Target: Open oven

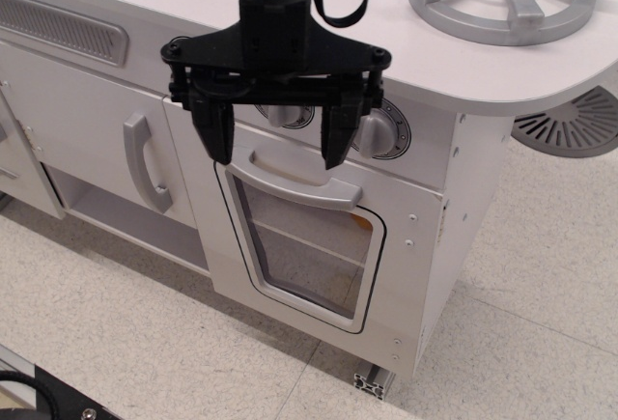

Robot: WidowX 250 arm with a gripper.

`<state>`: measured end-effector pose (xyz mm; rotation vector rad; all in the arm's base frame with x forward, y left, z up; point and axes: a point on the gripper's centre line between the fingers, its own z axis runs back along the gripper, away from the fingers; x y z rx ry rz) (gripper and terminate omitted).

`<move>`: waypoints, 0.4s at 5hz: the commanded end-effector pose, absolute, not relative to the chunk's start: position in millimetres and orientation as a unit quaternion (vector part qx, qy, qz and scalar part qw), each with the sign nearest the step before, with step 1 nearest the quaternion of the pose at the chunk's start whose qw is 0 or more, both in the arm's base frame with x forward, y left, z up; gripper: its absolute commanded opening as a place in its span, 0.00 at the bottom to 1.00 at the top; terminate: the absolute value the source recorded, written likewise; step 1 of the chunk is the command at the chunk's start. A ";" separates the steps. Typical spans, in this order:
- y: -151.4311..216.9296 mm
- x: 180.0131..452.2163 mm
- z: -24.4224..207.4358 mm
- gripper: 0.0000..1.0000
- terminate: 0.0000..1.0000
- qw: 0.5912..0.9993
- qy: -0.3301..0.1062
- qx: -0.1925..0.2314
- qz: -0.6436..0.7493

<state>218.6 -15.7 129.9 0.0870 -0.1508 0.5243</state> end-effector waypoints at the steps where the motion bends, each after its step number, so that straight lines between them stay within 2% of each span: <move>1: -15.7 218.6 129.9 1.00 0.00 0.962 -0.074 0.043 0.259; 2: -11.4 224.1 117.6 1.00 0.00 0.938 -0.085 0.051 0.331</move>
